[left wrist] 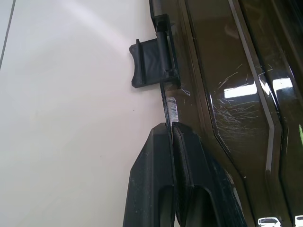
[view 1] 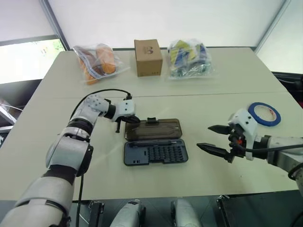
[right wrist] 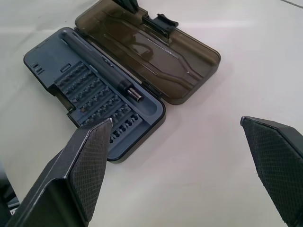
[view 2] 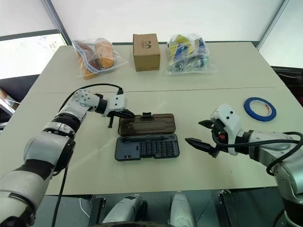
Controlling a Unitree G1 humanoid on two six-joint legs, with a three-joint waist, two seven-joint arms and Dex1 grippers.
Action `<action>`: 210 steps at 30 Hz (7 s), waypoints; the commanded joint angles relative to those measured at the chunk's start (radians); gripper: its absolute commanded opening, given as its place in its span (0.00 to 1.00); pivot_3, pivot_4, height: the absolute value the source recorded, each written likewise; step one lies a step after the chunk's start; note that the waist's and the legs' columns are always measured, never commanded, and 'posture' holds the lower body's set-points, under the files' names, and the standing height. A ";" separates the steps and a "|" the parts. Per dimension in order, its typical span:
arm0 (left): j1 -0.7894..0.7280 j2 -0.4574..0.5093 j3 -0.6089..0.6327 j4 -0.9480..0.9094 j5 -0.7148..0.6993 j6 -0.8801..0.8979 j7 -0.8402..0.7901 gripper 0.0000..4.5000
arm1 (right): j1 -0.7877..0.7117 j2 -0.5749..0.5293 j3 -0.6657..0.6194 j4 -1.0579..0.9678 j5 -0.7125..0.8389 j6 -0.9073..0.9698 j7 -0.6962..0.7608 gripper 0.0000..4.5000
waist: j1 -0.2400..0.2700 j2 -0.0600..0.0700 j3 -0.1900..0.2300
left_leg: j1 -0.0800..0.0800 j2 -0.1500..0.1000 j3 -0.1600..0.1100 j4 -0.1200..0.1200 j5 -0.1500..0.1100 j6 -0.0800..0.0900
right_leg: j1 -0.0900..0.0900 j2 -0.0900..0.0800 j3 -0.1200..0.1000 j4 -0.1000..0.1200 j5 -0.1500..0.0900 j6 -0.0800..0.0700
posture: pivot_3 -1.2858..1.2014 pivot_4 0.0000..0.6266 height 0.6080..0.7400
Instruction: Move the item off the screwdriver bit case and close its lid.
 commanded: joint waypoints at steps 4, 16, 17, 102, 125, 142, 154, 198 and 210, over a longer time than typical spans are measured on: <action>-0.004 -0.005 0.001 0.001 0.004 0.009 0.003 0.01 | 0.001 -0.014 -0.001 -0.017 0.009 -0.046 -0.023 1.00 | 0.000 0.000 0.000 | 0.000 0.000 0.000 0.000 0.000 0.000 | 0.000 0.000 0.000 0.000 0.000 0.000 | 0.52 0.24 1.00; -0.038 -0.018 0.125 -0.009 -0.112 0.120 0.051 0.98 | -0.027 -0.020 0.089 0.046 -0.026 -0.118 -0.033 1.00 | -0.001 -0.001 0.000 | 0.000 0.000 0.000 0.001 0.000 0.000 | 0.000 0.000 0.000 0.000 0.000 0.000 | 0.52 0.24 1.00; -0.043 -0.016 0.144 -0.013 -0.130 0.137 0.049 0.98 | -0.029 -0.021 0.094 0.052 -0.028 -0.124 -0.031 1.00 | -0.001 -0.001 0.000 | 0.000 0.000 0.000 0.001 0.000 0.000 | 0.000 0.000 0.000 0.000 0.000 0.000 | 0.52 0.24 1.00; 1.119 0.227 0.114 -1.397 -0.502 0.785 0.353 0.00 | -0.698 0.284 0.615 0.987 -0.893 -1.291 0.036 0.01 | 0.016 0.026 -0.015 | 0.037 0.014 0.001 -0.023 0.003 -0.006 | 0.032 0.016 0.006 -0.029 0.000 -0.001 | 0.52 0.24 1.00; 0.493 0.077 0.389 -0.792 -0.749 0.894 0.673 0.00 | -0.632 0.292 0.625 0.825 -0.954 -1.121 -0.018 0.01 | -0.004 0.014 -0.003 | 0.019 0.013 0.001 -0.019 0.005 -0.010 | 0.019 0.015 0.002 -0.027 0.000 0.000 | 0.52 0.24 1.00; 0.175 0.042 0.282 -0.131 -0.546 0.817 0.067 0.00 | -0.615 0.290 0.632 0.735 -0.929 -1.062 0.022 0.67 | -0.033 0.010 -0.001 | 0.003 0.011 0.000 -0.015 0.005 -0.009 | -0.001 0.012 0.000 -0.015 0.000 0.000 | 0.52 0.24 1.00; 0.154 0.074 0.338 -0.199 -0.570 0.938 -0.084 0.00 | -0.609 0.151 0.219 0.222 -0.315 -0.180 0.286 0.99 | -0.031 0.010 -0.001 | -0.004 0.010 -0.004 -0.004 0.005 -0.009 | -0.003 0.011 -0.001 -0.014 0.000 0.000 | 0.52 0.24 1.00; -0.039 -0.100 -0.014 -0.050 -0.237 0.574 -0.071 0.00 | -0.171 0.323 0.820 -0.159 -0.405 -0.075 -0.287 0.01 | -0.006 0.002 0.002 | -0.001 0.008 -0.002 -0.002 0.003 -0.006 | 0.001 0.010 0.000 -0.011 0.000 0.000 | 0.52 0.24 1.00; 0.043 -0.130 -0.058 -0.070 -0.142 0.492 -0.192 0.00 | -0.221 0.278 0.916 0.008 -0.597 -0.206 -0.328 0.01 | -0.004 0.000 0.001 | 0.000 0.008 -0.002 -0.002 0.003 -0.006 | 0.002 0.011 0.000 -0.010 0.000 0.000 | 0.52 0.24 1.00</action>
